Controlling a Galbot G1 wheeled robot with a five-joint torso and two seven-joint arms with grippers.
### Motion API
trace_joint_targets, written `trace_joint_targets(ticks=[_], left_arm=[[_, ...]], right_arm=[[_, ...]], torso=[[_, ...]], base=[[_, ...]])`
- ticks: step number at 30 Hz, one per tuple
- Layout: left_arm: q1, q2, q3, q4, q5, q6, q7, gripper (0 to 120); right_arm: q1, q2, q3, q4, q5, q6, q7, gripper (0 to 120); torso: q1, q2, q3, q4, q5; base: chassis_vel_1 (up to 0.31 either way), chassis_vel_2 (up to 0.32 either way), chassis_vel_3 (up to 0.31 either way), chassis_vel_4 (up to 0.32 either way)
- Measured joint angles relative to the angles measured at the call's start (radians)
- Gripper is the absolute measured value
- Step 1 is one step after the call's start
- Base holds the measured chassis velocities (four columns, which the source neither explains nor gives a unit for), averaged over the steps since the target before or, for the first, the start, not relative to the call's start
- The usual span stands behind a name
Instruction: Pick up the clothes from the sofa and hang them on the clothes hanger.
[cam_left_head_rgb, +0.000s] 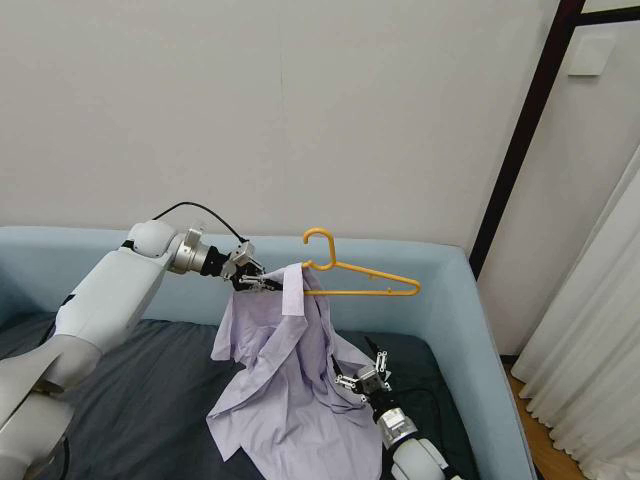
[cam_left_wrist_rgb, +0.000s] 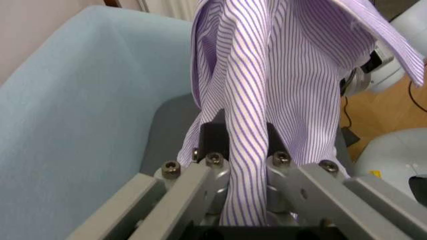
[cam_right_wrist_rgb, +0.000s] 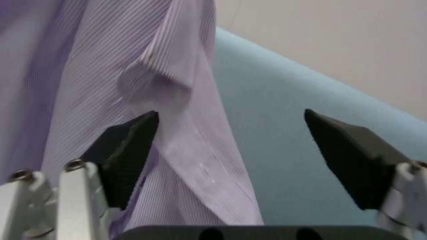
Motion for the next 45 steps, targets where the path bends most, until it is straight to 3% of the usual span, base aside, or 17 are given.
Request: trace_joint_targets(ticks=[5, 18, 26, 28, 29, 37, 45], left_arm=[[0.003, 0.001, -0.001, -0.001, -0.001, 0.000, 0.000, 1], [0.007, -0.002, -0.006, 0.001, -0.002, 0.000, 0.000, 1], [0.009, -0.018, -0.008, 0.006, -0.002, 0.000, 0.000, 1], [0.009, -0.018, -0.008, 0.006, -0.002, 0.000, 0.000, 1], [0.009, -0.021, -0.008, 0.009, -0.001, 0.000, 0.000, 1], [0.008, -0.024, -0.008, 0.011, -0.001, 0.000, 0.000, 1], [0.009, -0.018, -0.013, 0.012, -0.001, -0.002, 0.000, 1]], right_arm=[[0.001, 0.024, -0.008, -0.040, -0.088, 0.011, 0.022, 68], [0.001, 0.063, -0.013, -0.094, -0.246, 0.030, 0.050, 73], [0.014, 0.114, 0.017, -0.130, -0.419, -0.030, 0.164, 43], [0.014, 0.114, 0.017, -0.130, -0.419, -0.030, 0.164, 43], [0.014, 0.120, 0.021, -0.130, -0.429, -0.046, 0.181, 34], [0.007, 0.126, 0.041, -0.118, -0.361, -0.059, 0.228, 1], [0.006, 0.093, 0.063, -0.045, -0.106, 0.035, 0.175, 0]], torso=[[0.000, 0.000, 0.000, -0.0008, 0.0001], [0.000, 0.000, 0.000, -0.0006, 0.0003], [0.000, 0.000, 0.000, -0.0007, 0.0003], [0.000, 0.000, 0.000, -0.0007, 0.0003], [0.000, 0.000, 0.000, -0.0007, 0.0002], [0.000, 0.000, 0.000, -0.0007, 0.0003], [0.000, 0.000, 0.000, -0.0005, 0.0004]], base=[[0.000, 0.000, 0.000, 0.000], [0.000, 0.000, 0.000, 0.000], [0.000, 0.000, 0.000, 0.000], [0.000, 0.000, 0.000, 0.000], [0.000, 0.000, 0.000, 0.000], [0.000, 0.000, 0.000, 0.000], [0.000, 0.000, 0.000, 0.000]])
